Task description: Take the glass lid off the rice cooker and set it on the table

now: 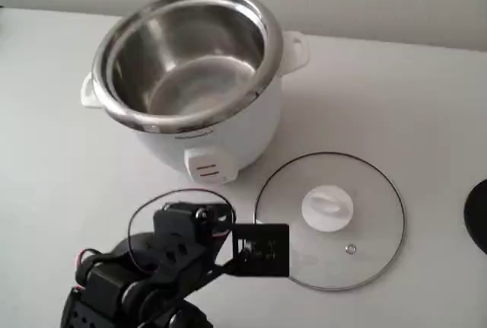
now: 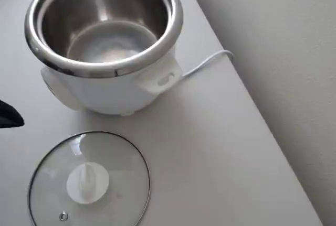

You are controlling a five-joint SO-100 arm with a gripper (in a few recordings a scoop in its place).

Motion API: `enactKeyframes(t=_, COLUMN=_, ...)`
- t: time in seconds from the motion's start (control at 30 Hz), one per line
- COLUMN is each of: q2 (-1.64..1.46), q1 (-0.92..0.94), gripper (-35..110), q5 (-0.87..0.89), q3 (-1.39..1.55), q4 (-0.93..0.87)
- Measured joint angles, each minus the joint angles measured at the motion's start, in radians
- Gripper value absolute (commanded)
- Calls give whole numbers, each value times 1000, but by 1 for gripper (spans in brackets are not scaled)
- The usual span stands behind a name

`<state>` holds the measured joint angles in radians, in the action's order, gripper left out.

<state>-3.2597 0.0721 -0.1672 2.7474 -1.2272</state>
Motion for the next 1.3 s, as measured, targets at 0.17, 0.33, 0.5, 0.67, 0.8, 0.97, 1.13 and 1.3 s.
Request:
enactKeyframes(t=0.17, q2=-17, q1=-21, gripper=0, q5=0, q3=137, q4=-6)
enactKeyframes(t=0.33, q2=-23, q1=-21, gripper=0, q5=23, q3=233, q4=-5)
enactKeyframes(t=0.5, q2=-23, q1=-14, gripper=0, q5=63, q3=238, q4=-3)
enactKeyframes(t=0.67, q2=-23, q1=-2, gripper=0, q5=77, q3=238, q4=-3)
enactKeyframes(t=0.8, q2=-23, q1=-2, gripper=0, q5=77, q3=238, q4=-3)
enactKeyframes(t=0.97, q2=-23, q1=-2, gripper=0, q5=77, q3=238, q4=-3)
enactKeyframes(t=1.13, q2=-23, q1=-2, gripper=0, q5=77, q3=238, q4=-3)
enactKeyframes(t=1.3, q2=-23, q1=-2, gripper=0, q5=77, q3=238, q4=-3)
